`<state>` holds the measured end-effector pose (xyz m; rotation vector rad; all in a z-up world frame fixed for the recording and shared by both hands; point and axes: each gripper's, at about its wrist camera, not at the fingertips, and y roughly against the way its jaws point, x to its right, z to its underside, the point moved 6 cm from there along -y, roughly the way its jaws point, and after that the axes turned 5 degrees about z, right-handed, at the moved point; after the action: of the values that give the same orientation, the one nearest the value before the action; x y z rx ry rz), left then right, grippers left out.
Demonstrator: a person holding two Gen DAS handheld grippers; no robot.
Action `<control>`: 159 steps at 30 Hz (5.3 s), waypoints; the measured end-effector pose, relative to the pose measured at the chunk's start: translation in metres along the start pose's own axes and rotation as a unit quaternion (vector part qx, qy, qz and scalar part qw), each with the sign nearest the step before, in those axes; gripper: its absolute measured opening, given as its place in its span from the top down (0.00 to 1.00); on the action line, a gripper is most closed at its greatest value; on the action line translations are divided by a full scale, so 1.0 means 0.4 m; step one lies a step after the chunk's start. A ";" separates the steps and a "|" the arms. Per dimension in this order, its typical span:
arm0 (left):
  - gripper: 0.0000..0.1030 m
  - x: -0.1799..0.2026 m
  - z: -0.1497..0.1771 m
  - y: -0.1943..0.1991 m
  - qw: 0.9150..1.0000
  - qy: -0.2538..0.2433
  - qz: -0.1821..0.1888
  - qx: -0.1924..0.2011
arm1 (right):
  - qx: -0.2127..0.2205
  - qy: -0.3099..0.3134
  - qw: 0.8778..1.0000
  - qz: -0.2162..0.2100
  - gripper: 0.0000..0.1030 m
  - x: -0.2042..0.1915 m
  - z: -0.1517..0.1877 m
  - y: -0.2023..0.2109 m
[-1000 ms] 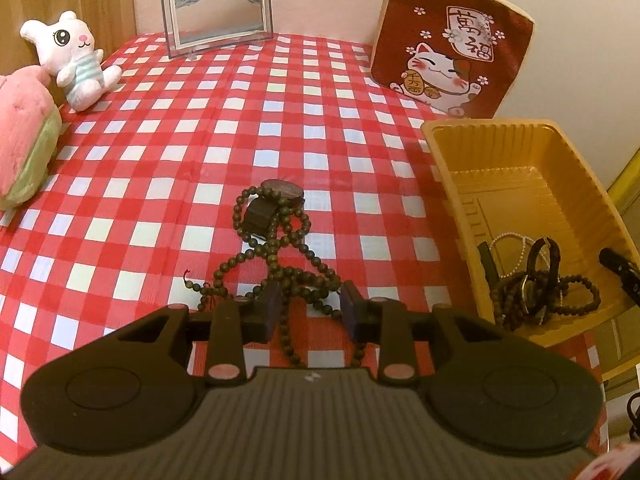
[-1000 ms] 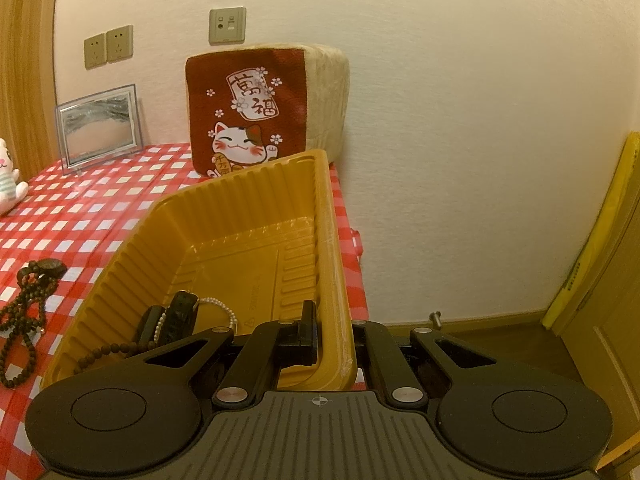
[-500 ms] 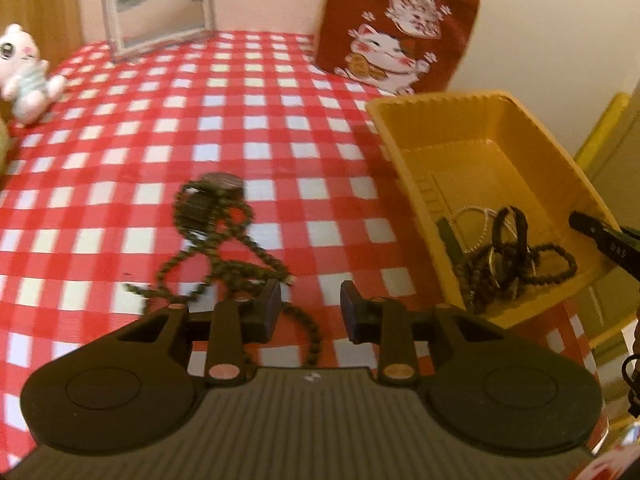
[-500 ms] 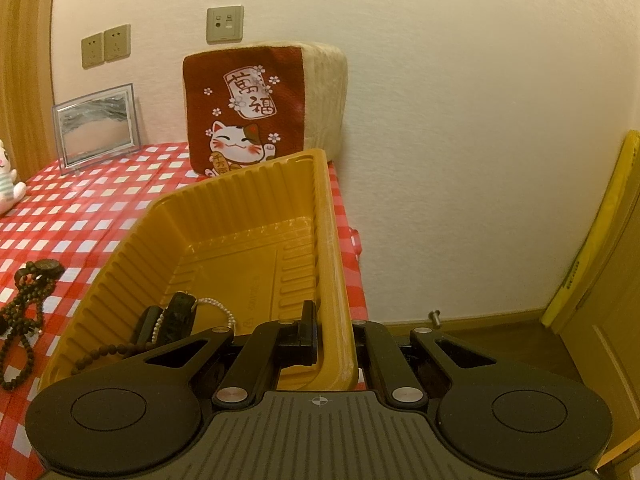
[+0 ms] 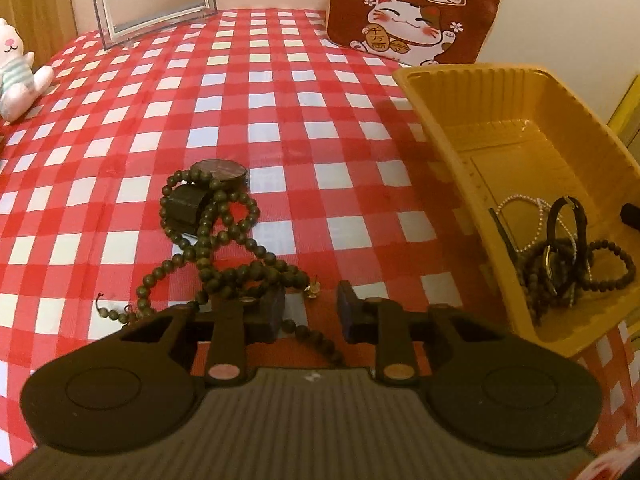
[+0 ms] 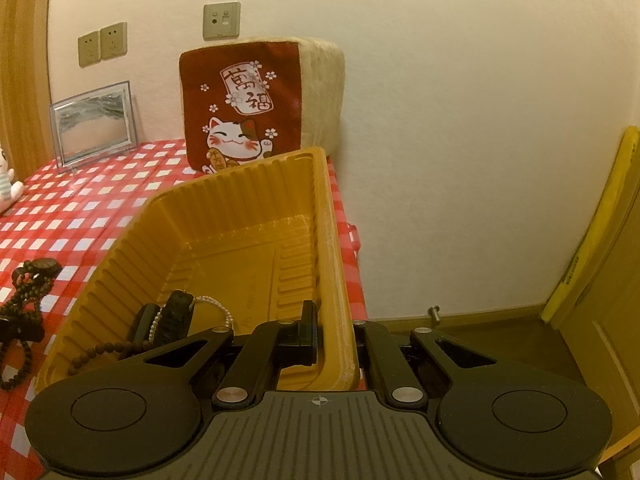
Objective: Organize jewelry
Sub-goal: 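Grasp a dark bead strand from the table with the left tool, then carry the bead strand over the orange tray and open the left tool, then grasp the long dark bead necklace with pendant using the left tool, then lift the bead necklace high with the left tool and carry it over the tray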
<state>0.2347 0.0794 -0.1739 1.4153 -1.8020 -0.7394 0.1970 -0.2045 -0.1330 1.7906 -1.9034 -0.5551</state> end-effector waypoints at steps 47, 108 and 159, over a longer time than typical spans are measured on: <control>0.94 0.264 -0.114 0.075 0.989 -0.053 0.128 0.059 | 0.007 0.005 1.000 -0.010 0.96 -0.016 -0.005 0.002; 0.44 -0.046 0.058 0.199 0.998 0.038 -0.023 0.053 | 0.013 0.012 1.000 -0.009 0.96 -0.027 -0.006 0.022; 0.89 -0.123 -0.019 0.214 0.995 0.010 -0.031 0.093 | 0.006 0.009 1.000 -0.006 0.96 -0.023 0.001 -0.002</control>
<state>0.1999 0.1470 -0.1107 1.5987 -1.8578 -0.5993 0.1979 -0.1953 -0.1343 1.8105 -1.8882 -0.5320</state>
